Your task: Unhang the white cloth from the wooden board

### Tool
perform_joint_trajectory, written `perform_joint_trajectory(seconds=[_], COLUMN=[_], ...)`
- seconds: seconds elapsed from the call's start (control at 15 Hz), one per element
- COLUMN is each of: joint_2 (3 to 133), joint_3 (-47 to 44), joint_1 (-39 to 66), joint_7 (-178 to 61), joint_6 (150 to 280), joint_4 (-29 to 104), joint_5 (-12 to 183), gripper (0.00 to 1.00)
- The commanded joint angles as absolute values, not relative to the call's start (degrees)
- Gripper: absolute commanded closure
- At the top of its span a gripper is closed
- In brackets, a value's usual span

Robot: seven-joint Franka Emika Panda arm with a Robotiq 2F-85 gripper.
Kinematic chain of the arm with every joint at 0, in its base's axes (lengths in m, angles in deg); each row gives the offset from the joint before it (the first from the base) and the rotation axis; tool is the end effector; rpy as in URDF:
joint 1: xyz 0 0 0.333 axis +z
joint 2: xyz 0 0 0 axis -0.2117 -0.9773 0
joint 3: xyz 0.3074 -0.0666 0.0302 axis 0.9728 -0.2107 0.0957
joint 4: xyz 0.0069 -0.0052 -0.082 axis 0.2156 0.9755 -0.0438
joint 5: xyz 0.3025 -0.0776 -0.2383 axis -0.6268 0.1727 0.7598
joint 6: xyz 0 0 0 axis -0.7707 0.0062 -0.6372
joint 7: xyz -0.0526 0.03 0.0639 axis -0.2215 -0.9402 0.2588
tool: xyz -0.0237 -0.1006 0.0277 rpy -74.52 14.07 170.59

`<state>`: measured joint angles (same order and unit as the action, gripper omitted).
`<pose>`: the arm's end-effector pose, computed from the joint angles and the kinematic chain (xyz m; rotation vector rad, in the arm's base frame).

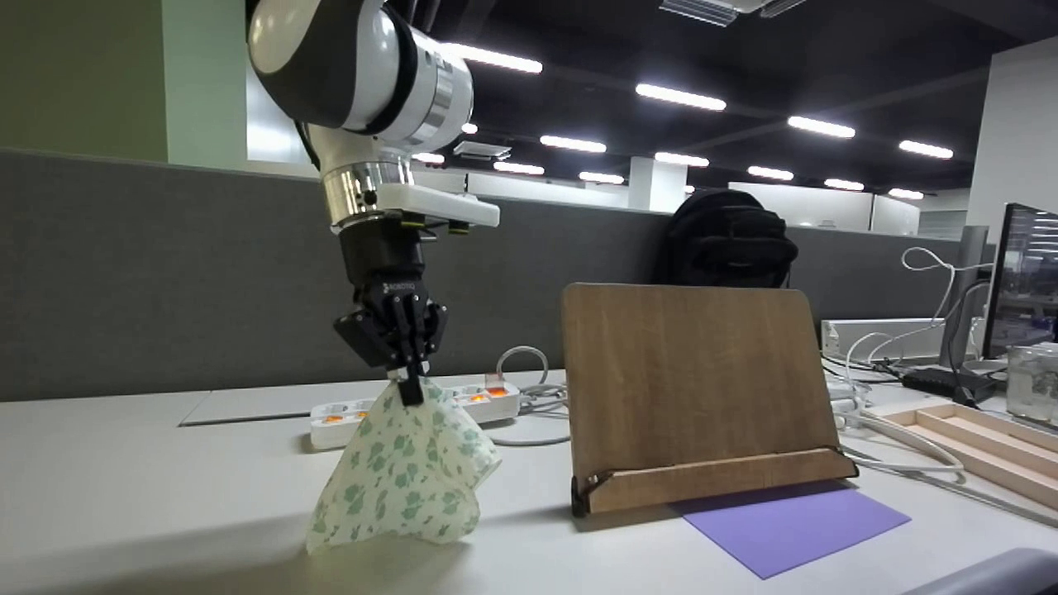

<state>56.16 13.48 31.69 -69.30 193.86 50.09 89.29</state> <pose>0.5292 0.2958 0.2420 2.8440 1.0308 -0.4912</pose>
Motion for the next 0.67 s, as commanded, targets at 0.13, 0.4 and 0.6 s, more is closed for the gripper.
perform_joint_trajectory(seconds=[0.13,0.4,0.6], joint_2=[53.53,54.30,55.62], joint_3=[14.72,12.91,11.74], joint_1=[31.03,28.71,26.65], joint_7=[-68.34,-67.35,-66.86], joint_6=[180.72,176.09,177.34], joint_4=[47.20,46.41,45.85], joint_5=[86.96,86.00,86.17], gripper=[0.52,0.24,0.05])
